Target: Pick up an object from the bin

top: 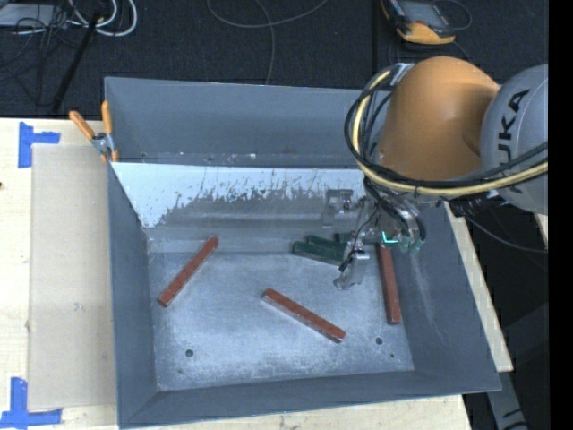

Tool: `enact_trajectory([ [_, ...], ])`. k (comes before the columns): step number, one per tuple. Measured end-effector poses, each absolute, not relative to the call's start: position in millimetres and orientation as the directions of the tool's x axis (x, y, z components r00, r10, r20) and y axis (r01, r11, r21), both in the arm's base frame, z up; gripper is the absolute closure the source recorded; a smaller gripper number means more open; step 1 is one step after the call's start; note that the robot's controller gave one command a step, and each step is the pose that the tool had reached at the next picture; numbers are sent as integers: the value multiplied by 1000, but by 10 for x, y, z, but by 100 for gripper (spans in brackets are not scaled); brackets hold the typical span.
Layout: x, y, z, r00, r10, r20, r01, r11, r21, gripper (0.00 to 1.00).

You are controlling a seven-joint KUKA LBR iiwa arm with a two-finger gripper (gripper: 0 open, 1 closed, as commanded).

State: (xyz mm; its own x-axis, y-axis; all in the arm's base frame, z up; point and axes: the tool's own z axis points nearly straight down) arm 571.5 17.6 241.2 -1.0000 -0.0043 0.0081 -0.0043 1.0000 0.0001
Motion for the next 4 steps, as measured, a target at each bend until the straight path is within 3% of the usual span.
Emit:
enact_trajectory([
  [1,5160,-66,1149,-998,-58,11,-58,998,1,0],
  [2,5086,-127,673,-998,62,7,62,998,0,0],
  [3,5099,-125,694,-998,61,3,61,998,0,100],
  [4,5251,-477,2087,-994,105,-9,105,994,0,100],
])
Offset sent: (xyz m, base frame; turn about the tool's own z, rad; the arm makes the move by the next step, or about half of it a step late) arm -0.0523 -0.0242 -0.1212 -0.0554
